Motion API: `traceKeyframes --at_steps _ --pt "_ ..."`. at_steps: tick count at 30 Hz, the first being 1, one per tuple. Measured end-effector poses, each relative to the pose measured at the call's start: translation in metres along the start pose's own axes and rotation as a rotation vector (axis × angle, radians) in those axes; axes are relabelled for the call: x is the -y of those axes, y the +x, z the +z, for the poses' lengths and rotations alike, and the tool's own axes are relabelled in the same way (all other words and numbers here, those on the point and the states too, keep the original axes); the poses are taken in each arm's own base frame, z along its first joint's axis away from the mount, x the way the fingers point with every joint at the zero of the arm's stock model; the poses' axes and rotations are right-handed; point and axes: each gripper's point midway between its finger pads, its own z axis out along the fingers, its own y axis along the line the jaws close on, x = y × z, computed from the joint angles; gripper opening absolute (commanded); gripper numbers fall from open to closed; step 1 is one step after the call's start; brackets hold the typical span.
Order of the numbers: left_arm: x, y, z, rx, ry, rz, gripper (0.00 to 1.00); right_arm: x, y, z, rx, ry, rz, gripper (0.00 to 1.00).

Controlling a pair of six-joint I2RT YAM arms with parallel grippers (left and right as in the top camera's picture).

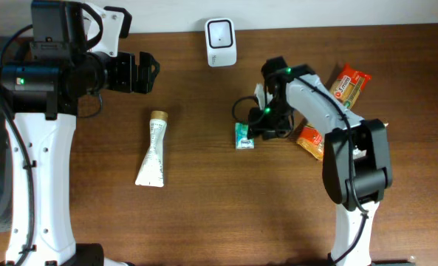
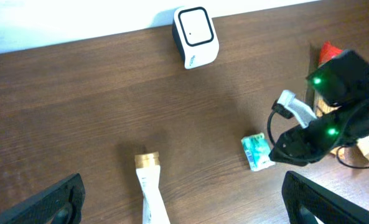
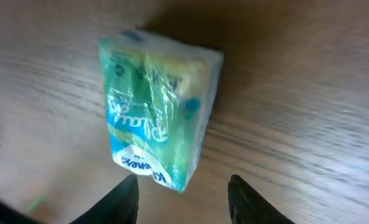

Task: Scan the item barcode
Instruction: 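Reach the right gripper to the small green box and grasp it, then hold the green box against the scanner window with the right gripper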

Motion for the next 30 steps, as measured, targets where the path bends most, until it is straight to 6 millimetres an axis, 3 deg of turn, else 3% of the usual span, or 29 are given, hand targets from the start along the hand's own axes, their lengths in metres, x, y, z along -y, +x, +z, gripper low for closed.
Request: traceKeyframes --at_steps 3,4,5,8,11,12,14,15,17,19,21,25,30 --pt "0.000 0.000 0.000 0.001 0.000 0.000 0.99 0.001 0.001 0.024 0.020 -0.052 -0.010 0.33" --pt "0.000 0.000 0.000 0.000 0.000 0.000 0.99 0.001 -0.001 0.028 0.034 -0.063 -0.009 0.11" --pt "0.000 0.000 0.000 0.000 0.000 0.000 0.99 -0.003 -0.003 0.031 0.053 -0.098 -0.017 0.04" --pt "0.000 0.000 0.000 0.000 0.000 0.000 0.99 -0.008 -0.004 0.030 0.066 -0.127 -0.008 0.04" --pt "0.000 0.000 0.000 0.000 0.000 0.000 0.99 -0.010 0.017 0.025 -0.018 -0.134 0.004 0.04" --pt "0.000 0.000 0.000 0.000 0.000 0.000 0.99 -0.020 0.026 0.015 -0.050 -0.170 -0.025 0.04" --pt "0.000 0.000 0.000 0.000 0.000 0.000 0.99 -0.059 0.026 -0.026 -0.008 -0.326 -0.157 0.04" --pt "0.000 0.000 0.000 -0.001 0.000 0.000 0.99 -0.090 0.033 -0.060 0.024 -0.481 -0.247 0.04" --pt "0.000 0.000 0.000 0.000 0.000 0.000 0.99 -0.125 0.045 -0.110 0.085 -0.746 -0.357 0.04" --pt "0.000 0.000 0.000 0.000 0.000 0.000 0.99 -0.131 0.041 -0.145 0.163 -0.957 -0.378 0.04" --pt "0.000 0.000 0.000 0.000 0.000 0.000 0.99 -0.135 0.040 -0.165 0.204 -1.068 -0.390 0.04" --pt "0.000 0.000 0.000 0.000 0.000 0.000 0.99 -0.135 0.037 -0.176 0.186 -1.119 -0.320 0.04" --pt "0.000 0.000 0.000 0.000 0.000 0.000 0.99 -0.122 0.015 -0.237 0.286 -1.118 -0.285 0.04"
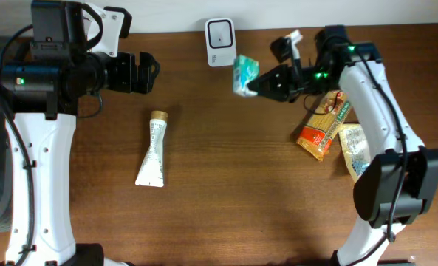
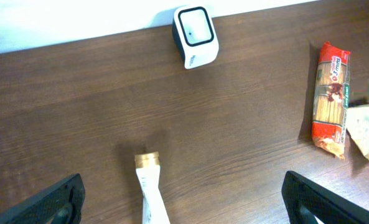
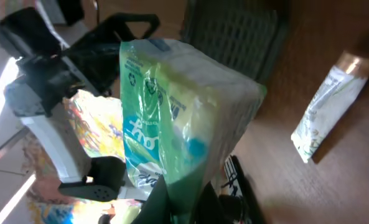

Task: Scan the item barcode
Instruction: 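Hold the green box against the scanner window with the right gripper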

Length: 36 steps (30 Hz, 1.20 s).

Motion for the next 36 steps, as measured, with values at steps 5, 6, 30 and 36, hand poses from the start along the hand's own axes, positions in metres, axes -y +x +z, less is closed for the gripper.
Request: traceKeyframes --at_steps 5,6,30,36 --pt "0.000 0.000 0.000 0.000 0.000 0.000 0.99 -0.077 -0.014 -0.019 0.051 0.013 -0.241 0.04" --pt "0.000 0.000 0.000 0.000 0.000 0.000 0.99 -0.085 -0.014 -0.021 0.055 0.014 -0.283 0.04" --pt "0.000 -0.001 0.000 0.004 -0.001 0.001 0.99 0.162 -0.179 0.024 -0.005 1.758 -1.034 0.04" --pt "0.000 0.000 0.000 0.000 0.000 0.000 0.99 0.232 -0.201 0.029 -0.091 1.850 -1.187 0.04"
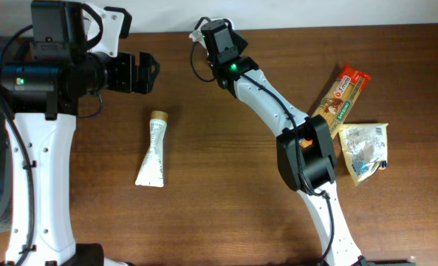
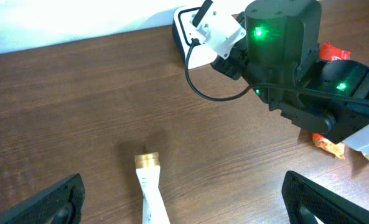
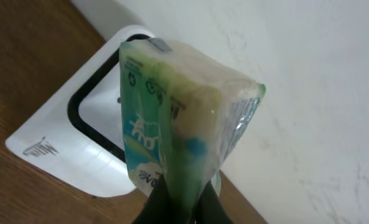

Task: Scan the item barcode
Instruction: 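Hold the green box against the scanner window with the right gripper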

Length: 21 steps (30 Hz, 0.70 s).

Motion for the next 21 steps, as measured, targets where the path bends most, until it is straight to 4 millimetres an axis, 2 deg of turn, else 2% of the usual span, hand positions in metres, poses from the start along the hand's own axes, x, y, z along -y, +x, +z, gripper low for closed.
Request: traceKeyframes --at_steps 6,9,13,21 --pt "0.000 0.000 0.000 0.000 0.000 0.000 0.99 0.007 0.016 0.024 -0.001 0.035 0.005 0.04" --pt "0.000 0.000 0.000 0.000 0.000 0.000 0.99 -0.008 0.021 0.038 0.014 0.007 -0.170 0.04" --pt "0.000 0.000 0.000 0.000 0.000 0.000 0.99 -0.003 0.009 0.038 0.066 0.027 -0.256 0.04" --pt "0.000 0.000 0.000 0.000 0.000 0.000 0.99 -0.005 -0.001 0.037 0.117 0.040 -0.663 0.05"
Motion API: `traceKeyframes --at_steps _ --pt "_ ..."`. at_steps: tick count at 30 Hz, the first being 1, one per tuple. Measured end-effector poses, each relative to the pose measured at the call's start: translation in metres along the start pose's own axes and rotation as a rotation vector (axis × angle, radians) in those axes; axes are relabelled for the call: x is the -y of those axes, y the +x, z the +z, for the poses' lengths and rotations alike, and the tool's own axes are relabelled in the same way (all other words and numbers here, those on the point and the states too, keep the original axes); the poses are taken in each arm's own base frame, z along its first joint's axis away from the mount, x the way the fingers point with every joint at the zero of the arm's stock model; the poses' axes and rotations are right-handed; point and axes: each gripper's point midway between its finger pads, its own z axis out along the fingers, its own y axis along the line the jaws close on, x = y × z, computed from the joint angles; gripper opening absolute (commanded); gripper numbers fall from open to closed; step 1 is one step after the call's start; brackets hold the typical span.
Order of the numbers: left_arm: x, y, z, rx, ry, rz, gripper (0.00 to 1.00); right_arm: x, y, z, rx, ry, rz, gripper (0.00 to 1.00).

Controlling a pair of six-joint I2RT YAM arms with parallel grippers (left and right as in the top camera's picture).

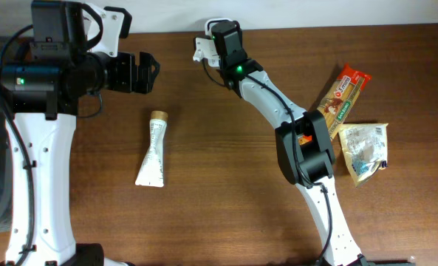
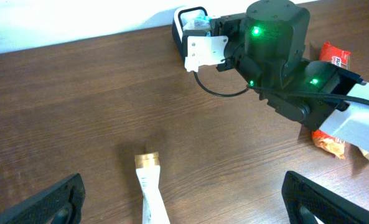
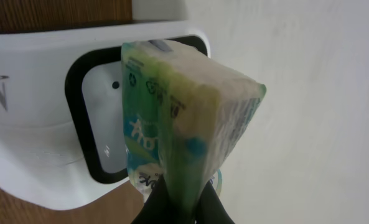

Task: Scan the item barcode
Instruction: 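Hold the green box against the scanner window with the right gripper, then carry the green box right and drop it on the pile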

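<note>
My right gripper (image 3: 181, 202) is shut on a green tissue pack (image 3: 184, 124) and holds it right in front of the dark window of the white scanner (image 3: 41, 155) at the table's back edge. In the overhead view the right gripper (image 1: 222, 33) covers most of the scanner. The left wrist view shows the pack (image 2: 200, 23) against the scanner (image 2: 183, 18). My left gripper (image 2: 184, 202) is open and holds nothing, well above the table at the left.
A white tube with a gold cap (image 1: 154, 151) lies left of centre. A red and orange pasta packet (image 1: 342, 92) and a clear bag (image 1: 363, 151) lie at the right. The wall runs just behind the scanner.
My right wrist has turned and shifted slightly right at the scanner, so the pack now stands squarely before the scanner window. The left arm has not moved.
My right gripper was open over the tissue pack lying mid-table. Then it was shut on the pack and held it in the air right of the scanner. Then the pack was at the scanner at an angle, and now it faces the window.
</note>
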Motion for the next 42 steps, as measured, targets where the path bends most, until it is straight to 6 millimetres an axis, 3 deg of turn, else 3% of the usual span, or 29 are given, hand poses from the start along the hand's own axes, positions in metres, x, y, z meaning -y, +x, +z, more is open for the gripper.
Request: traceKeyframes --at_steps 7,9,12,17,22,25,27,30,32,34,35,36,38,41,42 --pt "0.000 0.000 0.000 0.000 0.000 0.000 0.99 0.003 -0.012 0.000 0.068 0.017 -0.185 0.10" --pt "0.000 0.000 0.000 0.001 0.000 0.000 0.99 -0.018 -0.011 -0.001 0.085 -0.071 -0.247 0.09" --pt "0.000 0.000 0.000 0.000 0.000 0.000 0.99 -0.020 -0.012 -0.001 0.097 -0.081 -0.256 0.04" --pt "0.000 0.000 0.000 0.000 0.000 0.000 0.99 0.015 -0.021 -0.001 0.125 0.066 -0.212 0.04" --pt "0.000 0.000 0.000 0.000 0.000 0.000 0.99 0.021 -0.021 -0.002 0.125 0.085 -0.203 0.04" --pt "0.000 0.000 0.000 0.000 0.000 0.000 0.99 0.022 -0.018 -0.009 0.128 0.032 0.029 0.04" --pt "0.000 0.000 0.000 0.001 0.001 0.000 0.99 0.038 -0.006 -0.038 0.120 -0.058 0.213 0.04" --pt "0.000 -0.001 0.000 0.004 0.000 0.001 0.99 0.094 0.026 -0.133 0.087 -0.187 0.666 0.04" --pt "0.000 0.000 0.000 0.000 0.000 0.000 0.99 0.062 0.050 -0.197 -0.091 -0.422 0.949 0.04" --pt "0.000 -0.001 0.000 0.003 0.000 0.001 0.99 0.012 0.072 -0.248 -0.336 -0.629 1.101 0.04" --pt "0.000 0.000 0.000 -0.001 0.000 0.000 0.99 -0.023 0.086 -0.271 -0.533 -0.726 1.181 0.04" --pt "0.000 0.000 0.000 -0.001 0.000 0.000 0.99 -0.034 0.091 -0.277 -0.602 -0.751 1.208 0.04" --pt "0.000 0.000 0.000 -0.001 0.001 0.000 0.99 -0.081 0.115 -0.282 -0.866 -0.786 1.329 0.04" --pt "0.000 0.000 0.000 -0.001 0.000 0.000 0.99 -0.127 0.190 -0.279 -1.192 -0.761 1.514 0.08" --pt "0.000 0.000 0.000 -0.001 0.000 0.000 0.99 -0.140 0.216 -0.281 -1.279 -0.747 1.554 0.37"
